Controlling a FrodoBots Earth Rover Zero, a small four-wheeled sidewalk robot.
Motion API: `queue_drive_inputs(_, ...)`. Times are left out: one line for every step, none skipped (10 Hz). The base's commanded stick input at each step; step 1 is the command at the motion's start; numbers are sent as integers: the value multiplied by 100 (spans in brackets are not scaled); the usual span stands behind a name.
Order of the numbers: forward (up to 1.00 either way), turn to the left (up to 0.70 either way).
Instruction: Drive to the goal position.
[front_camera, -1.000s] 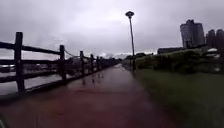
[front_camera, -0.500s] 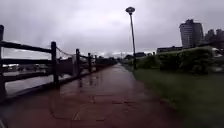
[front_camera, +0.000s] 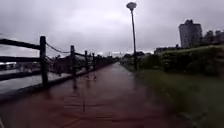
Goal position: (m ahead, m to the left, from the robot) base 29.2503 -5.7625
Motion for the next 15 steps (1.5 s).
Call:
queue_drive_inputs(100,-3)
queue_drive_inputs(100,-6)
queue_drive_inputs(100,-16)
queue_drive_inputs(100,-28)
queue_drive_inputs(100,-39)
queue_drive_inputs(100,0)
queue_drive_inputs(100,0)
queue_drive_inputs(100,0)
queue_drive_inputs(100,0)
queue_drive_inputs(100,0)
queue_drive_inputs(100,0)
queue_drive_inputs(100,0)
queue_drive_inputs(100,0)
queue_drive_inputs(100,0)
queue_drive_inputs(100,0)
